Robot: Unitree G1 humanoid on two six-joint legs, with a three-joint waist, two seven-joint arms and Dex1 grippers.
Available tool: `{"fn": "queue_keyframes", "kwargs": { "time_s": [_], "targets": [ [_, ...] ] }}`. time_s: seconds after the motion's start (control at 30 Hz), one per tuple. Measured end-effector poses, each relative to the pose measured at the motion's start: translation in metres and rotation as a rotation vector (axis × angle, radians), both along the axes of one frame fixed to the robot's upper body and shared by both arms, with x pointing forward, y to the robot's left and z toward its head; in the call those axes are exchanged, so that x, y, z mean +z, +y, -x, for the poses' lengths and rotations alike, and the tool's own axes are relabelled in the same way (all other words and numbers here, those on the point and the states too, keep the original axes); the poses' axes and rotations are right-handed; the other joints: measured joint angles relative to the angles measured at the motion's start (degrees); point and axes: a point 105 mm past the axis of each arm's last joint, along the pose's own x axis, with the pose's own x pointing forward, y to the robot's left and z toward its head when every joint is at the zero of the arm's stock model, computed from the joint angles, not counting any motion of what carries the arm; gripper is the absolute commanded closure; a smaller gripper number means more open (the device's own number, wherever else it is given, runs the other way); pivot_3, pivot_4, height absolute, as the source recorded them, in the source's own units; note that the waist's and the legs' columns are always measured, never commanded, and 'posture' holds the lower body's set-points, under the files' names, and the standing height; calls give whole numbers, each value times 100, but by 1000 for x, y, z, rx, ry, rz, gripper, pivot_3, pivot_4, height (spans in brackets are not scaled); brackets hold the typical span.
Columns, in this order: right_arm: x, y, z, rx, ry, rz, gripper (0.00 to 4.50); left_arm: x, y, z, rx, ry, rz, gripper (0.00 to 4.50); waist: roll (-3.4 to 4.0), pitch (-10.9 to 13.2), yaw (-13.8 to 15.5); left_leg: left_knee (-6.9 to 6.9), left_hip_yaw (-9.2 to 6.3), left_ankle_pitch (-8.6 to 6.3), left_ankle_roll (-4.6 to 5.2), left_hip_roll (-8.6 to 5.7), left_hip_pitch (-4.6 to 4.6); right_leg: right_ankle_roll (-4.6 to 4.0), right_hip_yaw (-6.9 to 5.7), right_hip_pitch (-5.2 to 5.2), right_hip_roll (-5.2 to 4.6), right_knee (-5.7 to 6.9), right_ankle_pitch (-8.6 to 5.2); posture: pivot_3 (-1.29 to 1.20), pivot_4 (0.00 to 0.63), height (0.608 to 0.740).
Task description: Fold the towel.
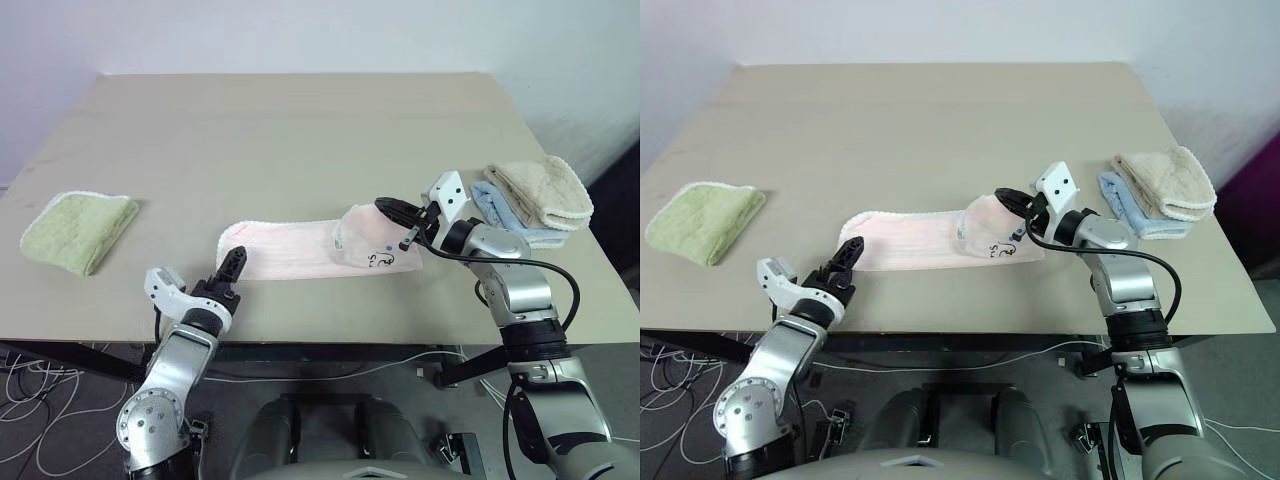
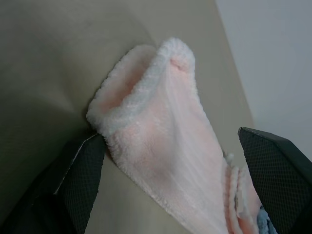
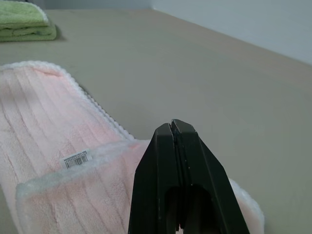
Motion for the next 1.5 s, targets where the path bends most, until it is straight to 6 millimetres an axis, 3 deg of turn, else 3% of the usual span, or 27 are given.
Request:
{"fn": "queue_keyframes", "kwargs": {
  "time_s": [0.07,0.43,0.63,0.9,1.07,1.17,1.3,1.5],
  "targets": [
    [0,0,0,-2,-1,-1,4500,-1,2,-3,8,5,0,620,0,0,-3,-5,0,0,0,0,18,-1,0,18,1,-6,-1,0,150,740],
    [0,-2,3,-20,-9,-8,4500,-12,14,-7,56,34,11,4443,-5,3,-2,-7,1,0,0,0,23,-1,1,25,-1,-11,-1,0,150,740],
    [-5,-5,5,-34,0,-10,4500,2,29,-12,119,-37,24,4477,-9,7,-6,-10,0,0,0,1,20,-1,1,21,-1,-12,-1,0,150,740],
    [0,-16,3,-75,-16,-13,4500,38,93,-12,261,-185,-63,4477,-10,10,-13,-14,0,0,0,1,19,-1,0,18,0,-15,-1,0,150,740],
    [3,-22,2,-96,-27,-17,4500,72,111,-15,210,-301,-214,4477,-15,14,-5,-14,-1,0,0,-2,17,-1,-2,19,-4,-16,-1,0,150,740],
    [4,-23,1,-104,-31,-19,4500,98,96,-21,82,-400,-354,4477,-15,14,-1,-16,-1,0,0,-3,16,-1,-3,19,-4,-17,-1,0,150,740],
    [4,-24,1,-113,-33,-21,4500,115,37,-23,-227,-539,-537,4477,-13,15,-13,-22,0,0,0,-3,16,-2,0,17,-5,-21,-2,0,150,740],
    [4,-27,0,-135,-36,-26,4500,97,-40,-10,-665,-650,-757,4477,-1,22,-24,-39,7,2,-4,-2,16,-2,8,5,-5,-22,-2,0,150,740]
  ]
}}
